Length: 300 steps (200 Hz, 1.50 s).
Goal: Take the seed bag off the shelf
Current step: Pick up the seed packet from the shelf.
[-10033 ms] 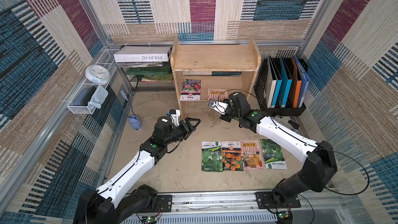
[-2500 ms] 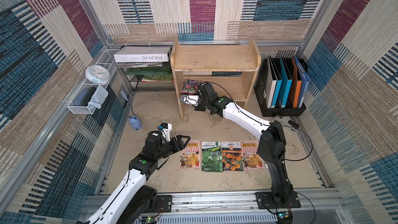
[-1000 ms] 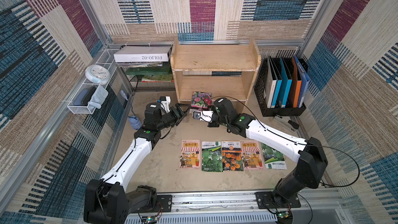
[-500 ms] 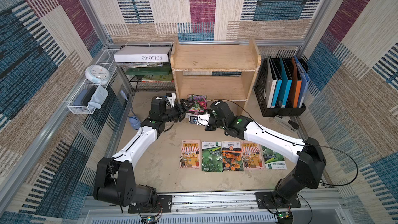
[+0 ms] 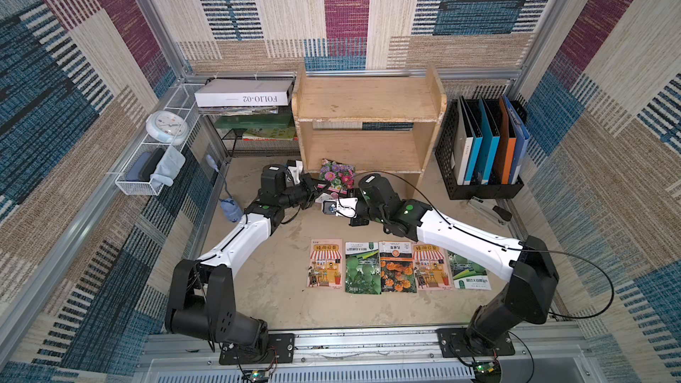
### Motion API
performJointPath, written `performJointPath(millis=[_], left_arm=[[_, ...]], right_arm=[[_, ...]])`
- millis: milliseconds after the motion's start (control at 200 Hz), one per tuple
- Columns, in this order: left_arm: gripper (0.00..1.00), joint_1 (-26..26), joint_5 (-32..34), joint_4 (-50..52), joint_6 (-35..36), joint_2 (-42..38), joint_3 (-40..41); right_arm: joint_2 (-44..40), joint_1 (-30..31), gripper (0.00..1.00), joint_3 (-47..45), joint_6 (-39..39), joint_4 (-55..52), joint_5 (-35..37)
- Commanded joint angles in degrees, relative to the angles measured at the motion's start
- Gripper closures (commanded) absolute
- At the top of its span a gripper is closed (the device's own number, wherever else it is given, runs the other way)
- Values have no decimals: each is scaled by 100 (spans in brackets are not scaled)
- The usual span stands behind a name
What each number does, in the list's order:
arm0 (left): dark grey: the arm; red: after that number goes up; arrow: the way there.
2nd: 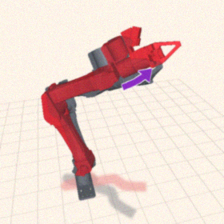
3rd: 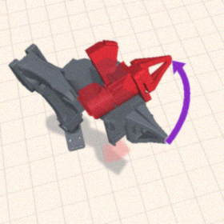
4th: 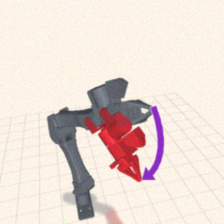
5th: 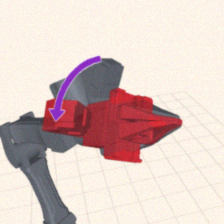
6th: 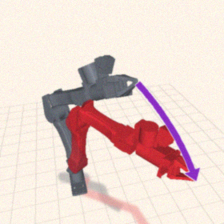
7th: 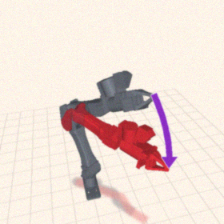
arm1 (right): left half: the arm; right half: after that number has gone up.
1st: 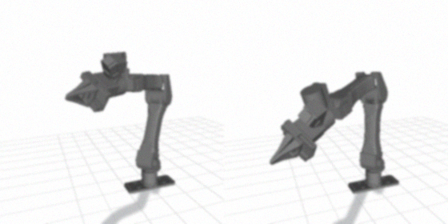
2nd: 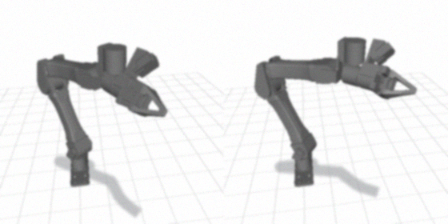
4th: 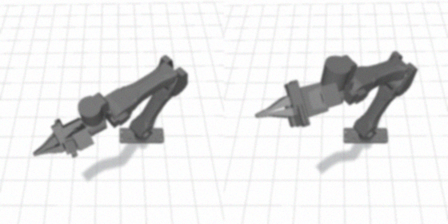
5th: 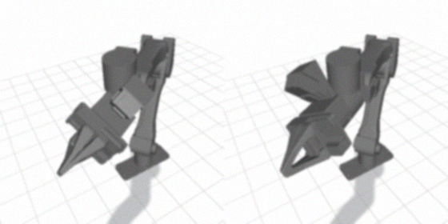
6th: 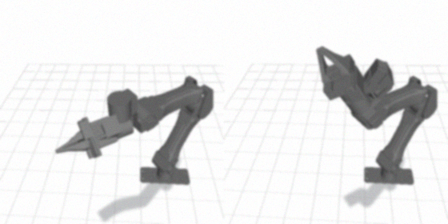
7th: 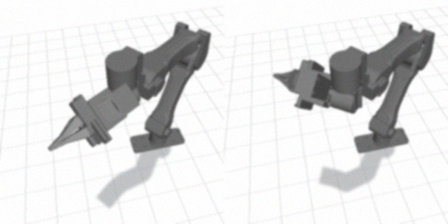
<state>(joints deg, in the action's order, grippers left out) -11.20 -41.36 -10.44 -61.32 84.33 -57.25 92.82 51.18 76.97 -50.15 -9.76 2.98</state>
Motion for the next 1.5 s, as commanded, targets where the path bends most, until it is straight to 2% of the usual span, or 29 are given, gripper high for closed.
performJointPath(millis=[0, 40, 105, 205, 316, 451, 626, 756, 927, 1157, 1498], left_arm=[[100, -5, -74, -222, 2, -107, 21], [100, -5, -82, -228, -3, -157, 45], [100, -5, -100, -239, -3, -276, 97], [100, -11, -126, -214, 73, -551, 217], [100, -14, -92, 16, 392, -976, 382], [100, -20, -20, 246, 799, -1485, 695], [100, -40, -104, -50, 950, -2061, 1235], [100, -92, -135, -529, 995, -2608, 1652], [100, -170, -24, -1091, 1029, -3441, 1947], [100, -239, 171, -1835, 883, -4116, 2128], [100, -473, 321, -2947, 401, -4204, 2183]], right_arm=[[-103, 24, 91, -6, 208, -6, 149], [-169, 24, 77, -53, 309, -25, 235], [-363, 32, 67, -215, 514, 4, 379], [-850, 40, 58, -557, 999, -95, 488], [-1484, 32, 53, -982, 1597, -288, 404], [-2282, 28, 50, -1526, 2617, -287, 11], [-2844, 33, 47, -1483, 4079, -282, -977], [-3006, 33, 46, -1415, 5113, 229, -1781], [-2945, 31, 45, -1352, 6159, 879, -2204], [-3012, 27, 44, -1290, 6655, 1462, -1963], [-2759, 15, 44, -955, 6712, 1681, -2386]])
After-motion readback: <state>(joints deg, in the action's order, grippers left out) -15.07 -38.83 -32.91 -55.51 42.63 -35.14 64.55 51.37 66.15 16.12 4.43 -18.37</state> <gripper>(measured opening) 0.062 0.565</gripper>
